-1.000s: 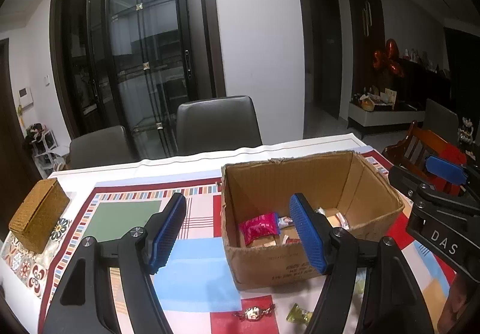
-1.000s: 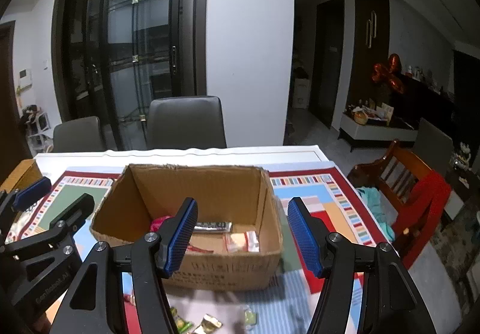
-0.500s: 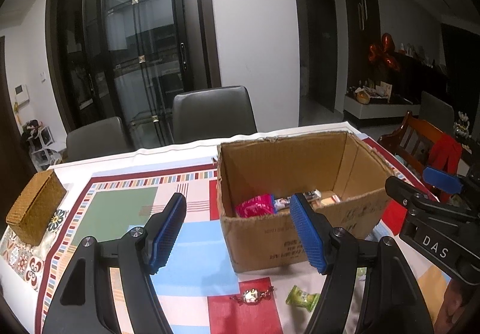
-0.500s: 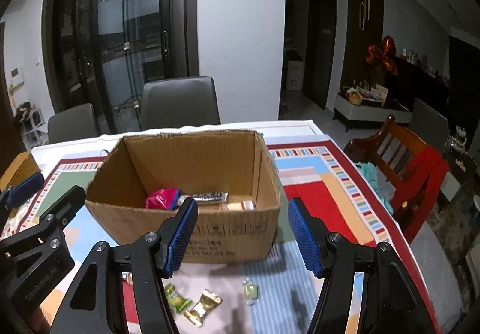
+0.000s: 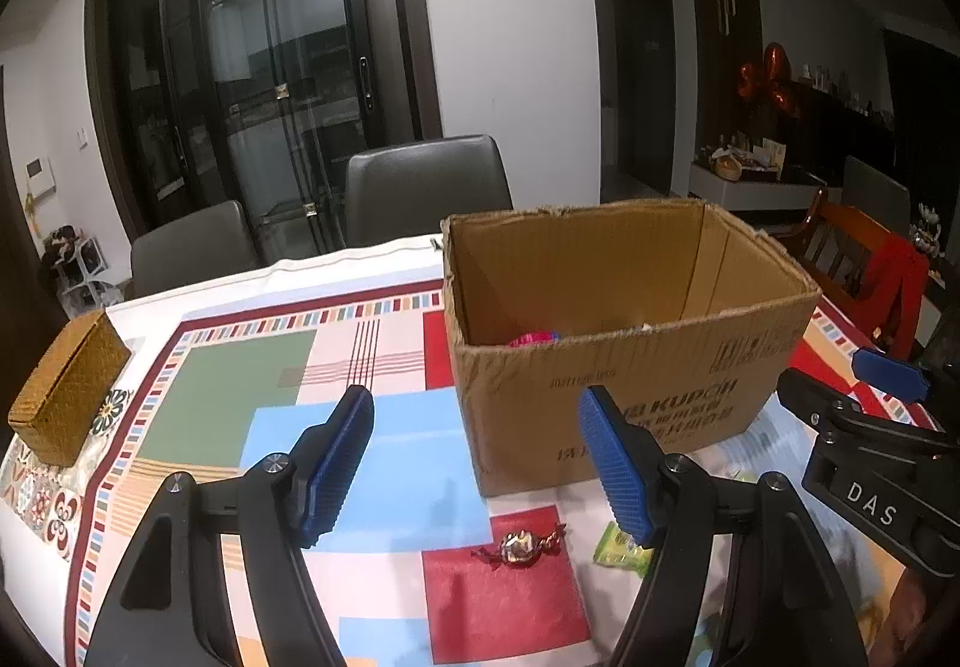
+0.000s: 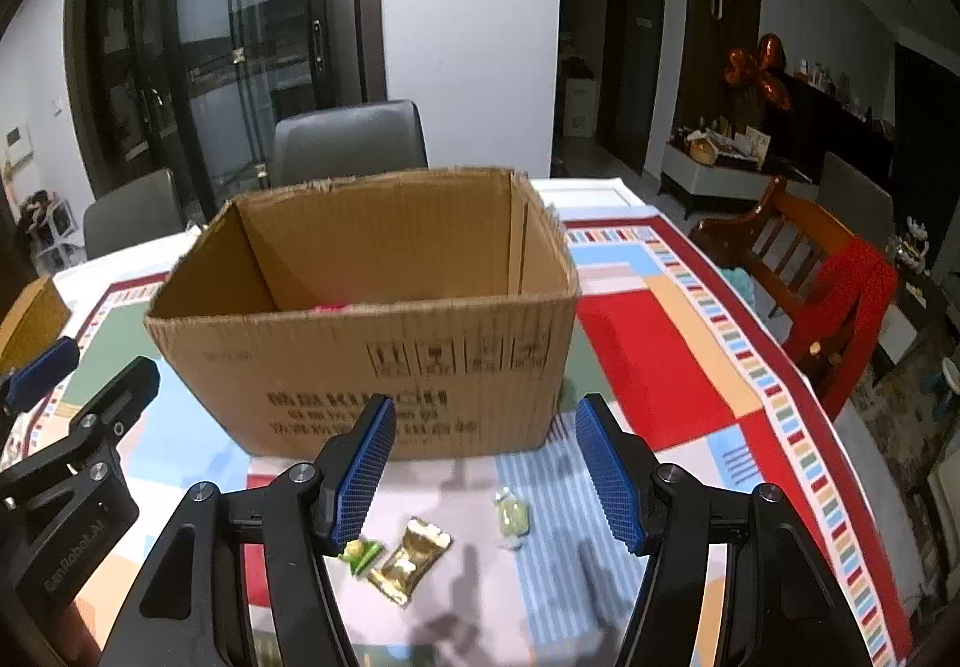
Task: Organize snacks
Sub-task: 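Withdraw both open tools from the box back toward the remaining candies, then close the left tool on the gold-wrapped candy while the right tool grasps the gold foil candy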
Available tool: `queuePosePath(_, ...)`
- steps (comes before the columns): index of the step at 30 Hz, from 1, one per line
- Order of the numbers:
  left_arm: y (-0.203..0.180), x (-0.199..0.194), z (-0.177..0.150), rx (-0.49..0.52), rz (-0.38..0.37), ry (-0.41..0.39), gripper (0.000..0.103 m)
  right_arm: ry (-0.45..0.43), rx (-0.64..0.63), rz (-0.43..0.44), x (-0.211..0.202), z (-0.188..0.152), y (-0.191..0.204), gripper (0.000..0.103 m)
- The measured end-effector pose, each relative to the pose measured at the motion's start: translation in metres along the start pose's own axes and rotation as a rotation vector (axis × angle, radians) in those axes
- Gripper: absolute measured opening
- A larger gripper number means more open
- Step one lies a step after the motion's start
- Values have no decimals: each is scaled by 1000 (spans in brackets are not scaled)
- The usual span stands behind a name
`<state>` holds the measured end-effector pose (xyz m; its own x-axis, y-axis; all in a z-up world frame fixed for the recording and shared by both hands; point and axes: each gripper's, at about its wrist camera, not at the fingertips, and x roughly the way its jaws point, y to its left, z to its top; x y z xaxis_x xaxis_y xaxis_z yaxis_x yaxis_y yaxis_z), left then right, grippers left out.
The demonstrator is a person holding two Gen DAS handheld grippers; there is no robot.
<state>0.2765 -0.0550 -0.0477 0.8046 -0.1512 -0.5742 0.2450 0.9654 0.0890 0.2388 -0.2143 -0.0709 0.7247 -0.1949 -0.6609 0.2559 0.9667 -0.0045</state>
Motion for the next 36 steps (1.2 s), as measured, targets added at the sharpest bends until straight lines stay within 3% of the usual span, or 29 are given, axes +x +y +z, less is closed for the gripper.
queuePosePath(36, -6, 54, -67, 29, -118, 210, 67, 220, -6, 5, 43, -60, 34, 63)
